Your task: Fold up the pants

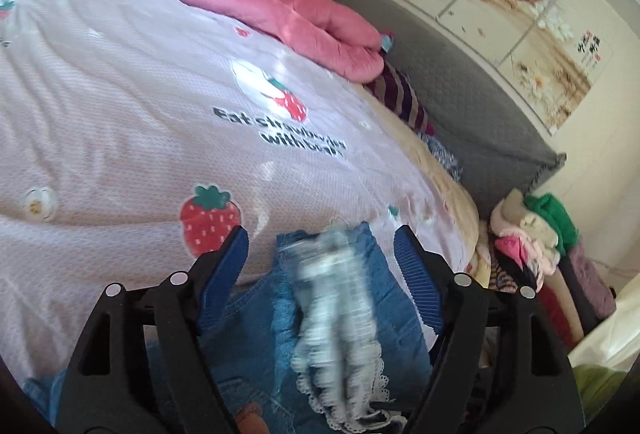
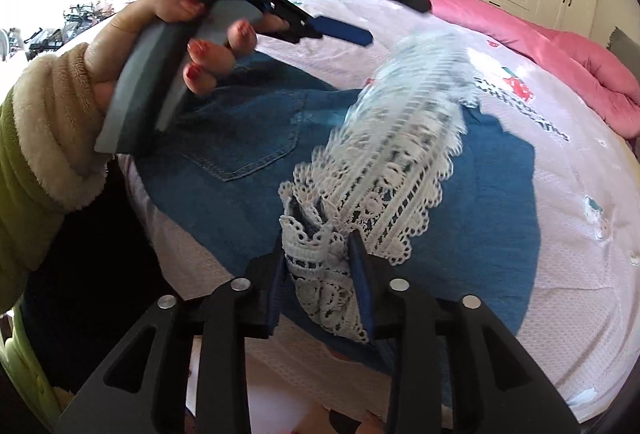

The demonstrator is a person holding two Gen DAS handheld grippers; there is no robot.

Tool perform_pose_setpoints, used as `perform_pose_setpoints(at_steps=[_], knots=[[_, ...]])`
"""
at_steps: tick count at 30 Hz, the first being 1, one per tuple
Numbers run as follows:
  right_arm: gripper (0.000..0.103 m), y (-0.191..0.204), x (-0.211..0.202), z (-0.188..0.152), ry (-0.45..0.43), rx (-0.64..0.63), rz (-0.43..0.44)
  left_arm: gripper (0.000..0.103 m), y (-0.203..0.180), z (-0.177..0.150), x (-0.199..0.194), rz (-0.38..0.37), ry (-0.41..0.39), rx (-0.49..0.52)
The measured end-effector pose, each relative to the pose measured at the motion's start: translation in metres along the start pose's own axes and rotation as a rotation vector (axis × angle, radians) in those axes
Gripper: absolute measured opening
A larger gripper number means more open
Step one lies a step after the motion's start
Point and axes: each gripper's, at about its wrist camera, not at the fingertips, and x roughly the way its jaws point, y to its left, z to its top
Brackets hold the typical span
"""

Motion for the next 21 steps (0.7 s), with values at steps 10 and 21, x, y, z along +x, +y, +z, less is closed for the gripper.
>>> perform_pose_setpoints(at_steps=[10,21], knots=[[0.057,-0.034,-0.047,-0.001,-0.098,0.109,0.155,0.076,-0.013,-0.022,-0.035,0.109,-0.061,0.020],[0.067,-0.128,-0.058,0.020,-0.113,0.206,-0.101,0.081,-0.061,-0.087,-0.043,0.192,-0.005,0.103]])
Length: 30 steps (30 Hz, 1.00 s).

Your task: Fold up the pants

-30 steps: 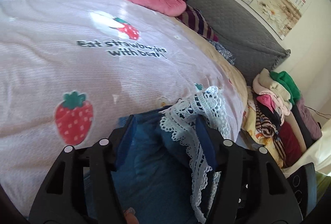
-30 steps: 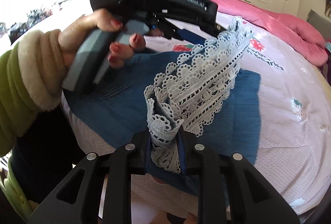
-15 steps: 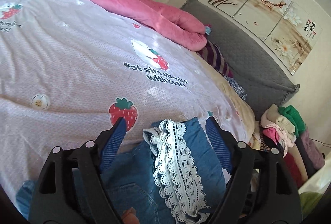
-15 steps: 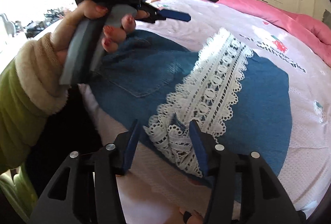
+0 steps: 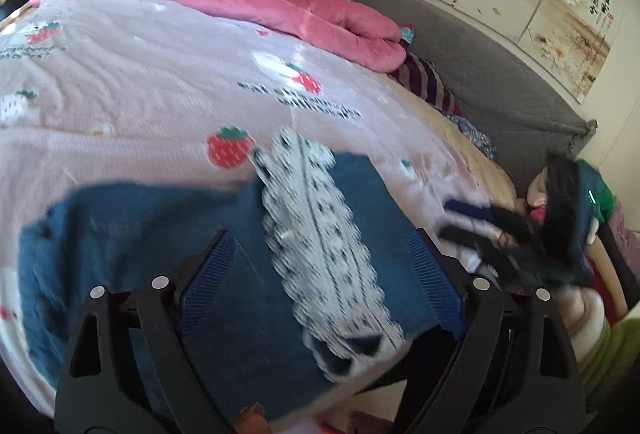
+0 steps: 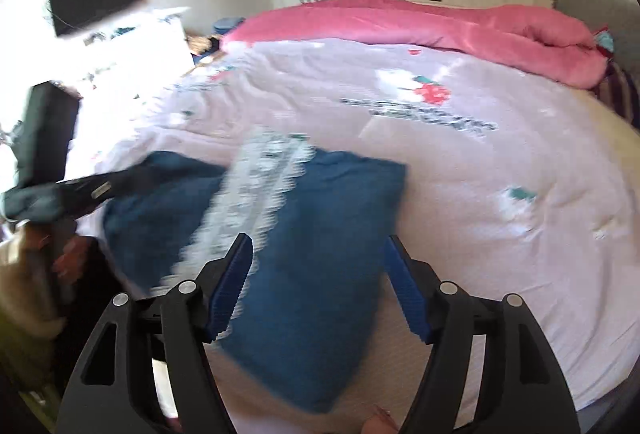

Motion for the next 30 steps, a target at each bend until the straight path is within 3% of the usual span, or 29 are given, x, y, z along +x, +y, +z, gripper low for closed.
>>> perform_pose_setpoints(at_steps=[4,8,12,13,16,19,22,25,30], knots=[[0.067,-0.018,0.021,0.013,0.008,-0.002,-0.040,0.081,-0.030,-0.018,0.001,0.064,0.003,0.094],[0.067,-0.023,0.048,0.029,0.033,-0.001,-0.065,0.081,-0.065,-0.026,0.005,0.062,-0.008,0.199],[0.066,-0.014,0.068,0.039,0.062,-0.005,0.033,0.081,-0.085,-0.034,0.016,0.072,0.002,0.267],[0.058,-0.009,0.076,0.039,0.081,-0.016,0.082,0.081,-0.086,-0.036,0.021,0.082,0.014,0.278],[0.034,0.004,0.094,0.038,0.154,-0.045,0.147,0.081,-0.080,-0.042,0.032,0.075,0.060,0.257],[0.014,0.003,0.112,0.035,0.199,-0.069,0.095,0.081,-0.068,-0.050,0.047,0.117,0.141,0.206],[0.013,-0.016,0.122,0.033,0.204,-0.022,0.056,0.081,-0.051,-0.061,0.056,0.133,0.201,0.136],[0.013,-0.031,0.130,0.031,0.218,0.032,0.060,0.081,-0.050,-0.065,0.055,0.136,0.196,0.149],[0.015,-0.013,0.124,0.030,0.211,-0.093,-0.007,0.081,-0.049,-0.064,0.056,0.132,0.198,0.147]])
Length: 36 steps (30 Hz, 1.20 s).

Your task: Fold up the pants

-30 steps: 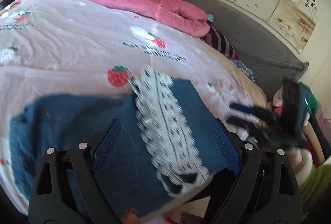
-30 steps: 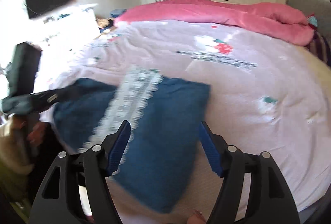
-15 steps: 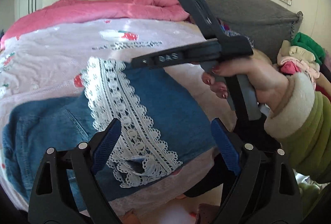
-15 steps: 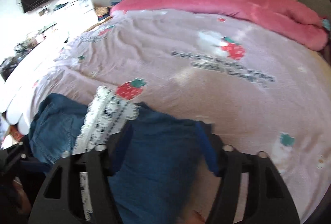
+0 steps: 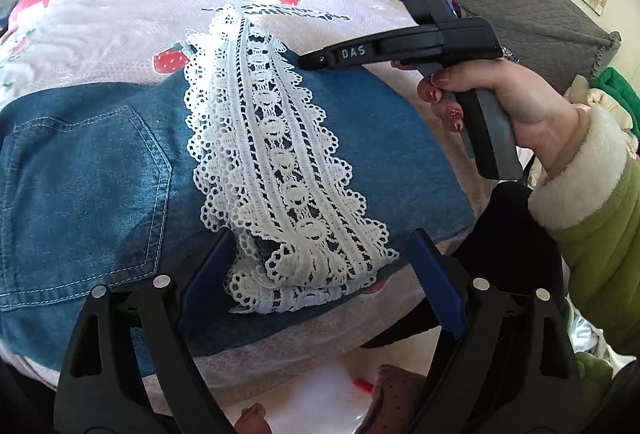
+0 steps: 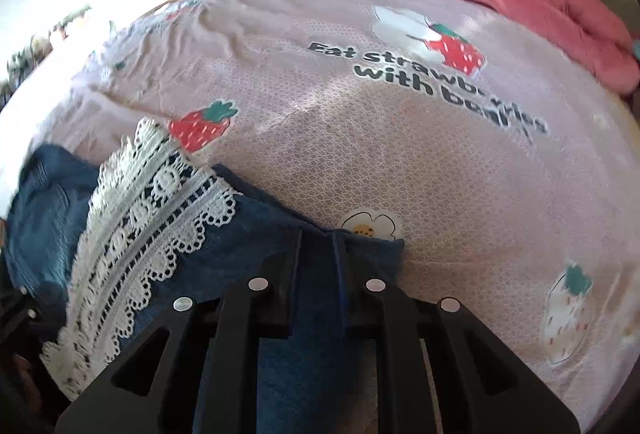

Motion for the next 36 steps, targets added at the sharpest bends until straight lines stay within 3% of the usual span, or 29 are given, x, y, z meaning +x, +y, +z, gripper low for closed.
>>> perform_pose_setpoints(at_steps=[2,3,5,8,13,17,21,23,26,27,33,35,36], knots=[[0.021,0.001,-0.018,0.000,-0.047,0.001,0.020,0.081,0.001,0.002,-0.003,-0.014,-0.007,-0.008],[0.037,0.002,-0.033,-0.003,-0.092,0.006,0.048,0.081,0.003,0.003,-0.007,-0.028,-0.017,-0.011],[0.057,0.006,-0.059,-0.012,-0.158,0.008,0.102,0.081,0.007,0.004,-0.022,-0.042,-0.058,-0.008],[0.057,0.020,-0.093,-0.041,-0.221,-0.056,0.152,0.081,0.022,0.014,-0.048,-0.015,-0.125,-0.020],[0.057,0.056,-0.122,-0.094,-0.224,-0.192,0.182,0.081,0.053,0.044,-0.063,0.073,-0.156,-0.071],[0.057,0.100,-0.124,-0.115,-0.210,-0.295,0.243,0.081,0.063,0.076,-0.052,0.019,-0.142,-0.102],[0.055,0.139,-0.109,-0.116,-0.192,-0.399,0.238,0.081,0.060,0.095,-0.029,-0.039,-0.091,-0.118],[0.049,0.152,-0.099,-0.112,-0.190,-0.434,0.232,0.081,0.057,0.100,-0.011,-0.052,-0.051,-0.108],[0.014,0.160,-0.080,-0.112,-0.152,-0.477,0.211,0.081,0.054,0.101,0.011,-0.044,0.002,-0.105],[0.013,0.161,-0.077,-0.114,-0.139,-0.478,0.223,0.081,0.054,0.100,0.017,-0.036,0.014,-0.105],[0.013,0.161,-0.071,-0.127,-0.141,-0.460,0.233,0.080,0.057,0.090,0.041,0.013,0.055,-0.094],[0.018,0.164,-0.071,-0.126,-0.150,-0.454,0.237,0.080,0.055,0.088,0.042,0.027,0.043,-0.086],[0.026,0.165,-0.071,-0.127,-0.148,-0.456,0.248,0.080,0.054,0.088,0.042,0.032,0.038,-0.084]])
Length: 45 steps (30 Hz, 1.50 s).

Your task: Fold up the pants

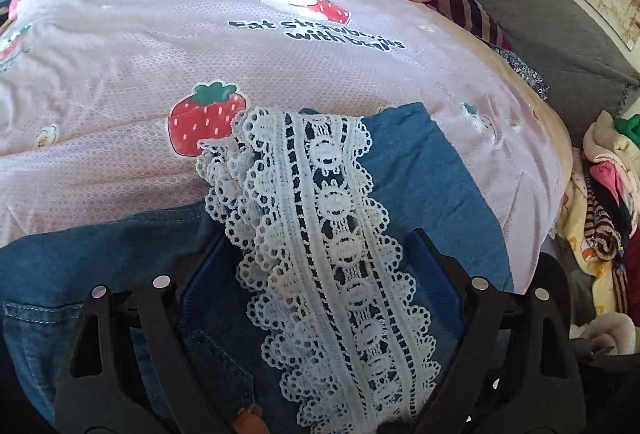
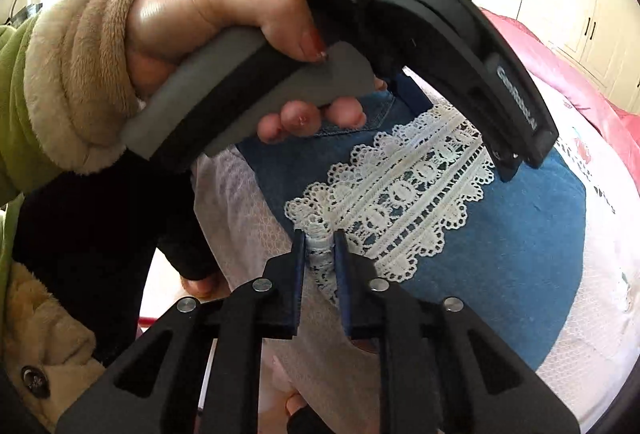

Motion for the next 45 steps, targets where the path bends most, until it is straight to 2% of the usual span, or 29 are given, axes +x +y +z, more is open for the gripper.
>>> perform_pose_setpoints(at_steps=[1,3,8,12,14,19,25,27,34,45], knots=[[0.032,0.003,-0.001,0.001,-0.001,-0.005,0.008,0.080,-0.001,0.000,-0.001,0.004,-0.004,0.002],[0.039,0.010,-0.004,0.004,0.003,-0.020,0.008,0.080,-0.002,-0.001,-0.003,0.013,-0.009,0.008],[0.045,0.012,-0.029,0.014,-0.050,0.019,0.052,0.080,-0.004,0.001,-0.019,0.024,-0.044,0.007],[0.058,0.010,-0.060,0.020,-0.119,0.050,0.112,0.080,-0.006,0.004,-0.040,0.041,-0.093,0.015],[0.060,0.007,-0.073,0.025,-0.150,0.070,0.124,0.080,-0.005,0.004,-0.052,0.058,-0.121,0.014],[0.070,-0.002,-0.104,0.034,-0.225,0.118,0.100,0.085,0.000,-0.001,-0.083,0.122,-0.189,0.003],[0.083,-0.034,-0.137,0.050,-0.288,0.160,0.019,0.093,0.015,-0.020,-0.113,0.199,-0.232,-0.042],[0.089,-0.044,-0.135,0.056,-0.302,0.175,0.001,0.093,0.019,-0.028,-0.122,0.219,-0.237,-0.055],[0.095,-0.070,-0.118,0.087,-0.302,0.215,-0.032,0.093,0.037,-0.054,-0.143,0.271,-0.245,-0.117],[0.098,-0.085,-0.049,0.146,-0.193,0.246,-0.014,0.093,0.062,-0.086,-0.156,0.295,-0.233,-0.197]])
